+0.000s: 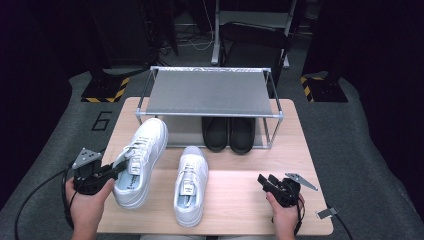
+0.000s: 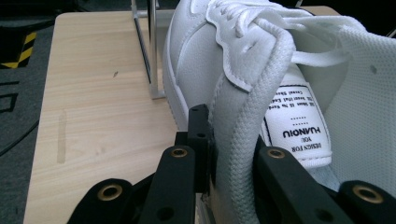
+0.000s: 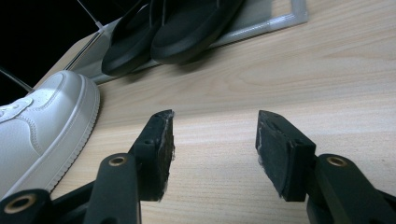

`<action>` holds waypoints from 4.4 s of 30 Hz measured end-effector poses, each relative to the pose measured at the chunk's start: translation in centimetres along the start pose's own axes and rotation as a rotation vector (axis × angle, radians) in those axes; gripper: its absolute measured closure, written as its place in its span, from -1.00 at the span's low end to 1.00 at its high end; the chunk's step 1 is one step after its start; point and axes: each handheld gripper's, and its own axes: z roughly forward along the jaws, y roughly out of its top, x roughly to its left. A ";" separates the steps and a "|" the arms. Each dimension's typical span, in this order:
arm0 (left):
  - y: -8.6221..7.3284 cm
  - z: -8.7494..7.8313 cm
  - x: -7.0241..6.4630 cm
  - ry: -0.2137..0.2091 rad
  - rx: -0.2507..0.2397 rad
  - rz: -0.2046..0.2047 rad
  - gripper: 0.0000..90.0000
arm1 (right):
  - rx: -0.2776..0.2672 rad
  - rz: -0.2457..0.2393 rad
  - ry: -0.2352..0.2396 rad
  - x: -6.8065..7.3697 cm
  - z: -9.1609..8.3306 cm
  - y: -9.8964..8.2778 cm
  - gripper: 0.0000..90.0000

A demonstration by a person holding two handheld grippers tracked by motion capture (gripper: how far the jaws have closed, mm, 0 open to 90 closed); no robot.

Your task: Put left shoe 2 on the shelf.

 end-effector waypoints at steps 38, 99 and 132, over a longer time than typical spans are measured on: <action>3.2 -1.5 -0.3 -0.013 -0.064 0.042 0.81 | 0.001 0.003 -0.003 -0.2 0.2 -0.1 0.03; 13.1 7.2 1.5 0.002 -0.078 -0.020 0.81 | 0.015 0.006 -0.005 -0.3 0.5 -0.4 0.03; 18.9 14.5 -3.0 -0.035 -0.049 -0.051 0.80 | 0.010 0.030 -0.003 -0.9 0.6 -0.4 0.03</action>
